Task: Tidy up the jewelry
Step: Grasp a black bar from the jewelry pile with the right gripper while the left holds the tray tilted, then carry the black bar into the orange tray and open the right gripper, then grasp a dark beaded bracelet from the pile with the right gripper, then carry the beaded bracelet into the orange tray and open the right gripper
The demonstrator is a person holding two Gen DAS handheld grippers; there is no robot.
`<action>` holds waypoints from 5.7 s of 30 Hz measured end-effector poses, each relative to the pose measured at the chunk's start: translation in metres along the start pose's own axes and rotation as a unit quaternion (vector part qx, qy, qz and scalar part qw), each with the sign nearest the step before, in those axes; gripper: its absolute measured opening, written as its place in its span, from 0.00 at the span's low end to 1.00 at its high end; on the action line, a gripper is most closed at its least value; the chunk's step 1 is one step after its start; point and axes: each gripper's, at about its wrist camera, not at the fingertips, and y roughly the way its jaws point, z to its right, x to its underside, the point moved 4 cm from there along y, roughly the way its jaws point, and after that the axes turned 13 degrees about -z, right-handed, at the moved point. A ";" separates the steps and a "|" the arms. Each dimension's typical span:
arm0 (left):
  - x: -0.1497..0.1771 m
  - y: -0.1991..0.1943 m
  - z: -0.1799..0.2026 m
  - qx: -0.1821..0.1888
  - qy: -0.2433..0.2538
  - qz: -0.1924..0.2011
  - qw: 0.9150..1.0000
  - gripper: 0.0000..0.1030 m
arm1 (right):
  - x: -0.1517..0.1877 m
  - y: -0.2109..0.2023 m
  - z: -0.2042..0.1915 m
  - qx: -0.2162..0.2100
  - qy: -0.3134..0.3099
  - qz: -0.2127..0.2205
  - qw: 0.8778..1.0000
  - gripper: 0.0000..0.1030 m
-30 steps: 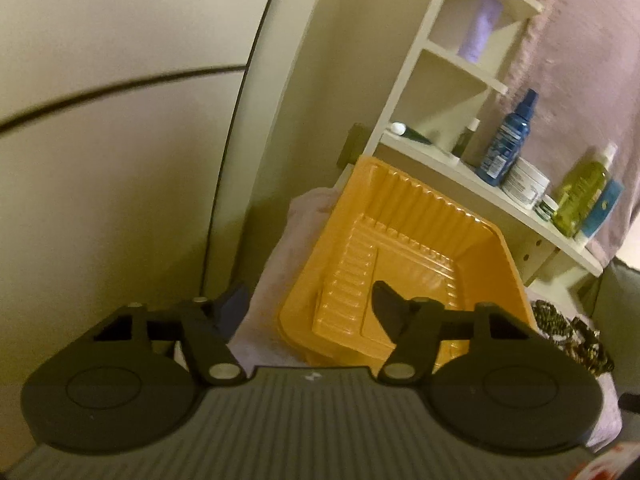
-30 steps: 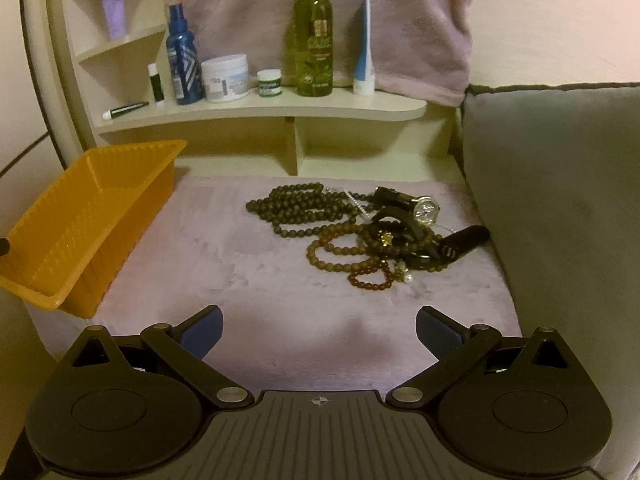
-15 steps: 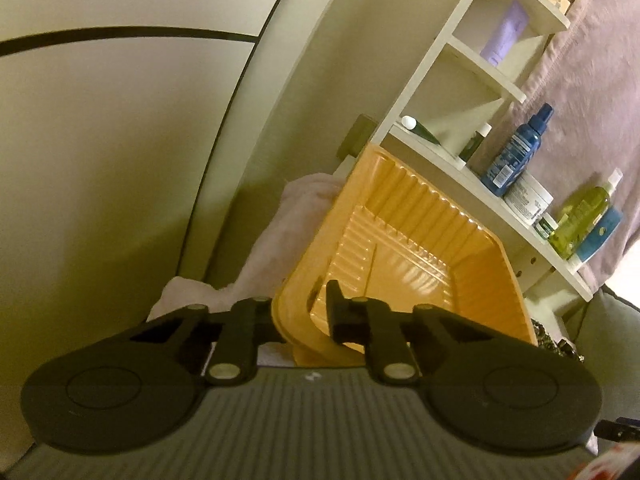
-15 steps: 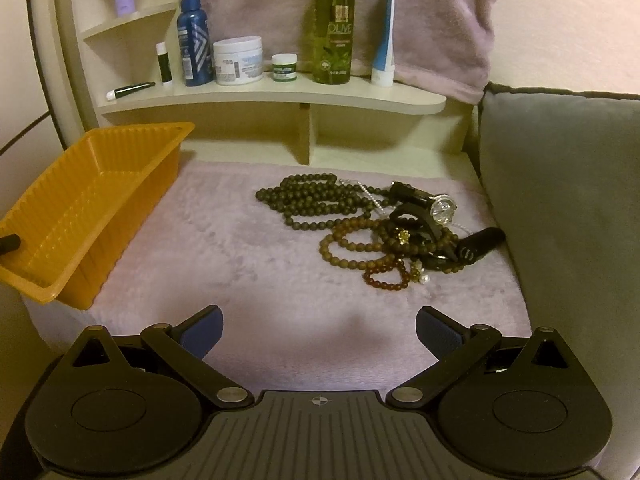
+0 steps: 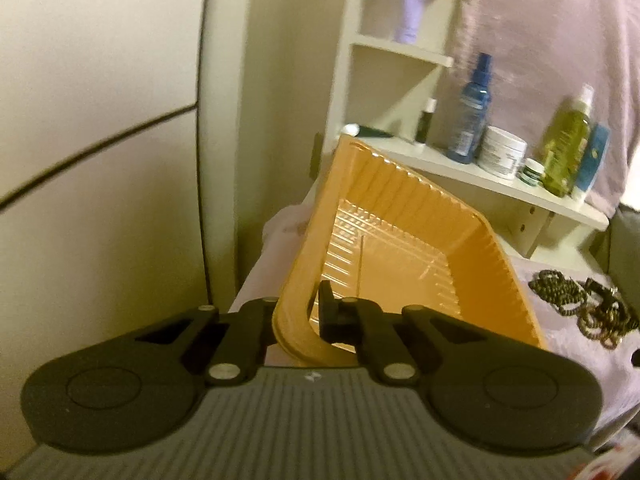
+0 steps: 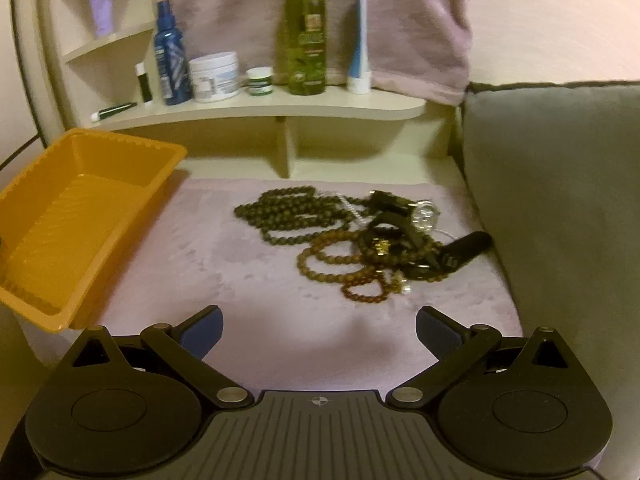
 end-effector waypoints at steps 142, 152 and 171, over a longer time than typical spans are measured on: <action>-0.021 -0.012 0.076 -0.061 0.119 -0.005 0.991 0.04 | -0.044 0.055 0.095 -0.037 0.090 0.033 0.995 0.07; -0.021 -0.012 0.075 -0.060 0.117 -0.005 0.991 0.04 | -0.053 0.026 0.087 -0.042 0.069 0.077 0.994 0.06; -0.021 -0.012 0.075 -0.061 0.114 -0.005 0.992 0.04 | -0.083 -0.019 0.017 -0.161 -0.007 0.097 0.982 0.06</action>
